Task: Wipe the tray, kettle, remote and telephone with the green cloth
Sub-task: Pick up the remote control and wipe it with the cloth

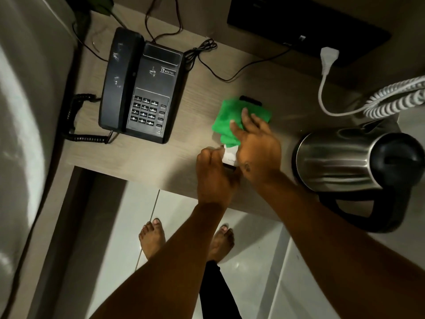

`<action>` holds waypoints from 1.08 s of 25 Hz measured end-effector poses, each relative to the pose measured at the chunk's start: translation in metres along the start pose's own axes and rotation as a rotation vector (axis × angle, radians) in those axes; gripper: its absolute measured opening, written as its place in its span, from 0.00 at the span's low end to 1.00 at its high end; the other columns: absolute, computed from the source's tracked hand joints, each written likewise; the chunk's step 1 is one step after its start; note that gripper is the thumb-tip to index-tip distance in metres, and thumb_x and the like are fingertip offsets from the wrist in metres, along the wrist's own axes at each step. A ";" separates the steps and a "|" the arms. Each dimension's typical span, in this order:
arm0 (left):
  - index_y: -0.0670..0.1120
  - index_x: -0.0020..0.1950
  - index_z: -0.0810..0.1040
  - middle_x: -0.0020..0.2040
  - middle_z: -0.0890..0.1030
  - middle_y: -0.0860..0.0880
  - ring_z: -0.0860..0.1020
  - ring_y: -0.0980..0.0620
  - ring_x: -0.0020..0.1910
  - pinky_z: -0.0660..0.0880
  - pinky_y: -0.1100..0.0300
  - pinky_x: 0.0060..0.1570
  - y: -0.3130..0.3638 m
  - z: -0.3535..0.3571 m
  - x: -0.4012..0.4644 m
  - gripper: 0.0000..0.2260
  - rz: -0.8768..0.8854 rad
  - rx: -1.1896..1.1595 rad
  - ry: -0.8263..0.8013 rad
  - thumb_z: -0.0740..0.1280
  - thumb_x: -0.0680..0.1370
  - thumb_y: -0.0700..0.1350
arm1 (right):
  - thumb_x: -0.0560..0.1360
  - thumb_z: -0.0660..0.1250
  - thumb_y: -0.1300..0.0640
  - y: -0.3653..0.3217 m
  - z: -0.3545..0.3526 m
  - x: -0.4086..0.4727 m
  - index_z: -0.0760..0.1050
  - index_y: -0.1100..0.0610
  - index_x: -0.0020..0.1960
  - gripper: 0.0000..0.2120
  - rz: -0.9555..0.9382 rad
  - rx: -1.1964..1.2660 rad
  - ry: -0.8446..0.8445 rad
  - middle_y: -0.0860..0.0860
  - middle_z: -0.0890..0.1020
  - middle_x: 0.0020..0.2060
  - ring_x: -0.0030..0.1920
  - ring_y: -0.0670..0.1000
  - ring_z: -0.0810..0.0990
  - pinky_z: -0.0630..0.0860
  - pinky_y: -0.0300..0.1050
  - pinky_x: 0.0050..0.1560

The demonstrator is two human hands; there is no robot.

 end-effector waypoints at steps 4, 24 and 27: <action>0.41 0.60 0.77 0.56 0.78 0.41 0.74 0.45 0.55 0.68 0.60 0.55 -0.003 0.002 -0.003 0.23 -0.004 0.038 -0.074 0.68 0.73 0.56 | 0.75 0.63 0.60 -0.010 0.007 -0.034 0.69 0.52 0.69 0.23 -0.019 -0.019 -0.020 0.57 0.64 0.73 0.73 0.59 0.61 0.52 0.60 0.73; 0.38 0.56 0.78 0.53 0.79 0.39 0.76 0.43 0.53 0.74 0.55 0.54 0.001 -0.002 -0.003 0.27 -0.067 -0.012 -0.012 0.77 0.68 0.57 | 0.76 0.59 0.64 0.014 -0.008 0.043 0.68 0.50 0.69 0.23 0.066 -0.016 -0.048 0.56 0.60 0.75 0.73 0.62 0.59 0.64 0.58 0.69; 0.36 0.52 0.78 0.50 0.79 0.37 0.77 0.38 0.51 0.76 0.46 0.52 0.002 -0.002 -0.001 0.16 -0.058 -0.038 0.005 0.73 0.70 0.45 | 0.77 0.60 0.62 -0.009 0.009 -0.015 0.66 0.51 0.71 0.23 0.012 0.058 -0.083 0.56 0.59 0.76 0.75 0.60 0.54 0.53 0.57 0.73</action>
Point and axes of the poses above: each hand's wrist, its own x-axis towards the middle knuckle, its own z-axis out of the palm, y = z × x, the point moved 4 cm from there along x, towards the middle knuckle
